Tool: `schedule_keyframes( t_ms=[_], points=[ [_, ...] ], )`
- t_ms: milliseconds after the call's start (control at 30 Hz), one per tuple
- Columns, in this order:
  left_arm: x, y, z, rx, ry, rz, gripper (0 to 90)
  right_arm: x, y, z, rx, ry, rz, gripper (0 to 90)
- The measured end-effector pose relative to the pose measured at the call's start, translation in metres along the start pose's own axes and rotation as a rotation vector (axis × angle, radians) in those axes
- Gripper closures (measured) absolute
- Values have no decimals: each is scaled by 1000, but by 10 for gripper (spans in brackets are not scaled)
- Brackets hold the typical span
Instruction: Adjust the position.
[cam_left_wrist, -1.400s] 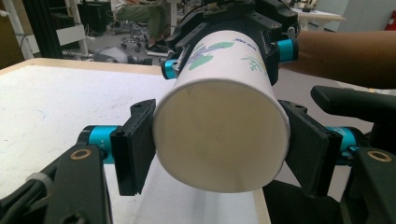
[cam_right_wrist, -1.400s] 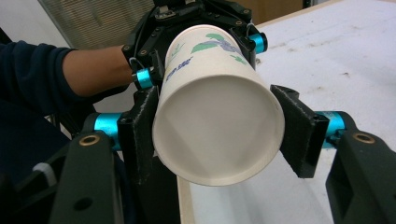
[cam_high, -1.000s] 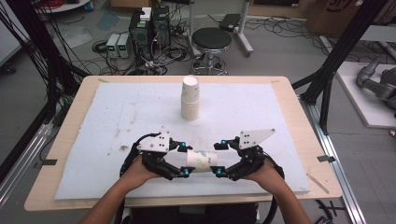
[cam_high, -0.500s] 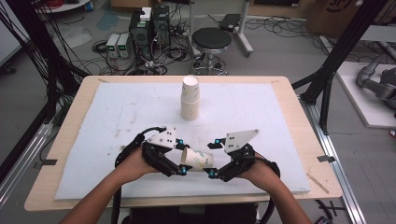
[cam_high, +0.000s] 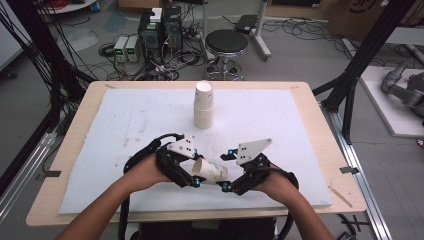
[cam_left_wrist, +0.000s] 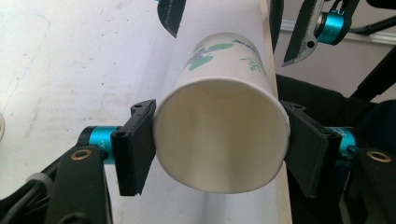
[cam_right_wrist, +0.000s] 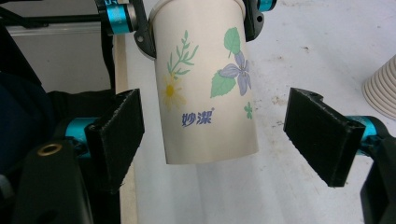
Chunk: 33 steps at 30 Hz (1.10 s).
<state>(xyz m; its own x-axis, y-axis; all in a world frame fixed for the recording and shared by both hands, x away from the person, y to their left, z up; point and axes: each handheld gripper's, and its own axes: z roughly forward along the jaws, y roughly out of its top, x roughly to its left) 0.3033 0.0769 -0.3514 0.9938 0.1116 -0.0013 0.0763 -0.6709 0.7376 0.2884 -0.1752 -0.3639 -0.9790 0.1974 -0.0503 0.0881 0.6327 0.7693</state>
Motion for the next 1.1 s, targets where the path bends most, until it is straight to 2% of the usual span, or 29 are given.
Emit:
schedule_keyframes(
  t_ms=[267, 467, 667, 833, 900, 1100],
  points=[
    [3, 10, -1, 55, -1, 11, 320, 0, 3, 2, 15, -2, -16, 207],
    [4, 18, 0, 118, 3, 26, 319, 0, 8, 6, 76, -27, -57, 206],
    [4, 21, 5, 150, 0, 20, 316, 3, 15, 16, 158, -42, -102, 209],
    [4, 22, 8, 162, -5, 12, 313, 5, 16, 26, 214, -58, -127, 216],
    [4, 22, 9, 159, -4, 7, 311, 5, 16, 28, 224, -48, -137, 270],
    [4, 22, 11, 146, -4, -5, 302, 6, 15, 31, 239, -44, -142, 337]
  ],
)
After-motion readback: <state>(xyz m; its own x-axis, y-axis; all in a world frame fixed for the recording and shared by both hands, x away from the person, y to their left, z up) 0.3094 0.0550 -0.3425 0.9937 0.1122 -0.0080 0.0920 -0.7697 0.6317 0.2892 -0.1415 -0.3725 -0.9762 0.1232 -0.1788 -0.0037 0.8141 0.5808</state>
